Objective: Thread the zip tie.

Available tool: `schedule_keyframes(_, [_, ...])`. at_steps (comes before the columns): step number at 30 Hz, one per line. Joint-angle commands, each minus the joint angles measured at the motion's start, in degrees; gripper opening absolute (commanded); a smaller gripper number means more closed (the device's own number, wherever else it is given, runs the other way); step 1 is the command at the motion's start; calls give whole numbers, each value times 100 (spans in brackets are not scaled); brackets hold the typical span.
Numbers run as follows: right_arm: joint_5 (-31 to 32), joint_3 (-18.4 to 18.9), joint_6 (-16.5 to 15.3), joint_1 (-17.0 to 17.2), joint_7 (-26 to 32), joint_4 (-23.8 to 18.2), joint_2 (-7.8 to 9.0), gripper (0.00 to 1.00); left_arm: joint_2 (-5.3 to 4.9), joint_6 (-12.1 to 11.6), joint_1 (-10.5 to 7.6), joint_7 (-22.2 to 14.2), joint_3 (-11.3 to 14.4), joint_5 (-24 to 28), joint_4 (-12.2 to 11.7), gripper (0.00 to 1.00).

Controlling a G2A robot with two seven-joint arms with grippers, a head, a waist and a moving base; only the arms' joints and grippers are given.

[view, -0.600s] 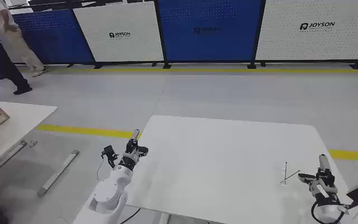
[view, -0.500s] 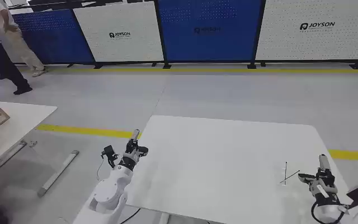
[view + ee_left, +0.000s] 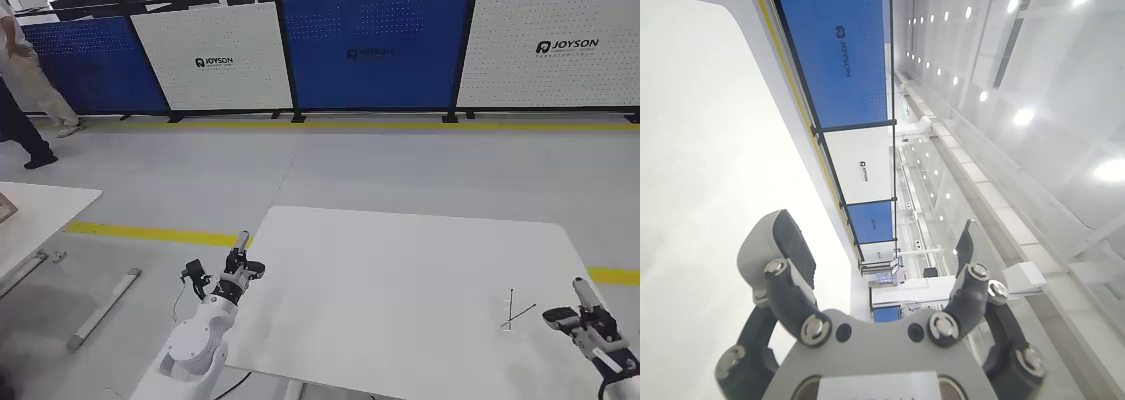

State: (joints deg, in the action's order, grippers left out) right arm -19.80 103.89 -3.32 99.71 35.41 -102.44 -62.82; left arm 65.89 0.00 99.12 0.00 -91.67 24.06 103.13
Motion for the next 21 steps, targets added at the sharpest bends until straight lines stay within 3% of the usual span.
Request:
schedule_keyframes(1, [168, 139, 48, -104, 986, 138, 67, 100, 0, 0, 0, 0, 0, 0, 0, 100])
schedule_keyframes(15, [168, 139, 48, -104, 986, 138, 67, 100, 0, 0, 0, 0, 0, 0, 0, 100])
schedule_keyframes(16, [29, 124, 65, -138, 1233, 119, 75, 100, 0, 0, 0, 0, 0, 0, 0, 100])
schedule_keyframes(17, [-300, 288, 150, -310, 1880, 280, 120, 100, 0, 0, 0, 0, 0, 0, 0, 100])
schedule_keyframes(21, [-624, 797, 386, -984, 3349, 982, 296, 100, 0, 0, 0, 0, 0, 0, 0, 100])
